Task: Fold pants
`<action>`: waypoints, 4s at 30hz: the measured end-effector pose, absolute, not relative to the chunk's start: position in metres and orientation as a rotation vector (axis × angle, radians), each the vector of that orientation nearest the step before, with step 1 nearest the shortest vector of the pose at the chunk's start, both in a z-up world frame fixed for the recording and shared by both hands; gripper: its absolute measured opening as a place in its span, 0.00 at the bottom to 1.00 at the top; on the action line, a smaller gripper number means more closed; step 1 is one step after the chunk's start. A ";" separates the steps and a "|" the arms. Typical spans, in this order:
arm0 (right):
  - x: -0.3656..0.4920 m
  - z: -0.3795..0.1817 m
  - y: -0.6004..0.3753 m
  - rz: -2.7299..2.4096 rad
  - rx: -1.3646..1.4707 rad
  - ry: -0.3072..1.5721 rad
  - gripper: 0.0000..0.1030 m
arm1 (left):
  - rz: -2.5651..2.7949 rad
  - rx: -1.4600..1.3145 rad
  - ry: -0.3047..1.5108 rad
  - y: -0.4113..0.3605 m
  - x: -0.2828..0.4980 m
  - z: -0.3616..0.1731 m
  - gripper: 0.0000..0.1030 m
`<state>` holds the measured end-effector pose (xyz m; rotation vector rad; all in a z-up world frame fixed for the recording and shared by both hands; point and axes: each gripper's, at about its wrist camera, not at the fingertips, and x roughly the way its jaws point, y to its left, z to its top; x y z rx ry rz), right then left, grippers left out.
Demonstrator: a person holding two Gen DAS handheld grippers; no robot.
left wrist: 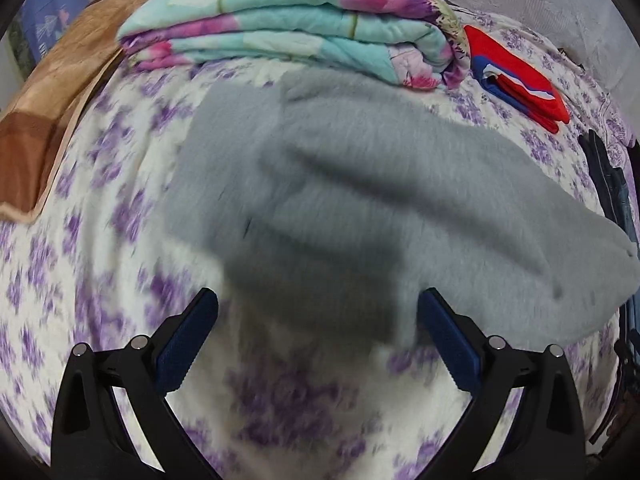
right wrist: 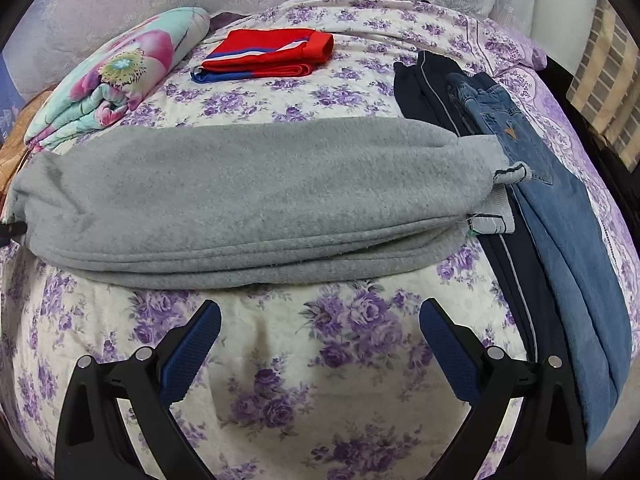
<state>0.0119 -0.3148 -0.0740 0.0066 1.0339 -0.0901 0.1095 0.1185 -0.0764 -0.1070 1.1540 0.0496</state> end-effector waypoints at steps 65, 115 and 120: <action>0.117 -0.069 -0.278 0.274 -0.221 1.081 0.96 | 0.229 -0.470 1.329 0.164 0.177 -0.102 0.59; 0.024 -0.066 -0.418 -0.075 0.164 1.133 0.78 | 0.506 -0.227 0.974 0.176 -0.035 0.012 0.61; 0.046 -0.111 -0.427 -0.087 0.290 1.211 0.75 | 0.391 -0.258 1.016 0.159 -0.013 -0.002 0.74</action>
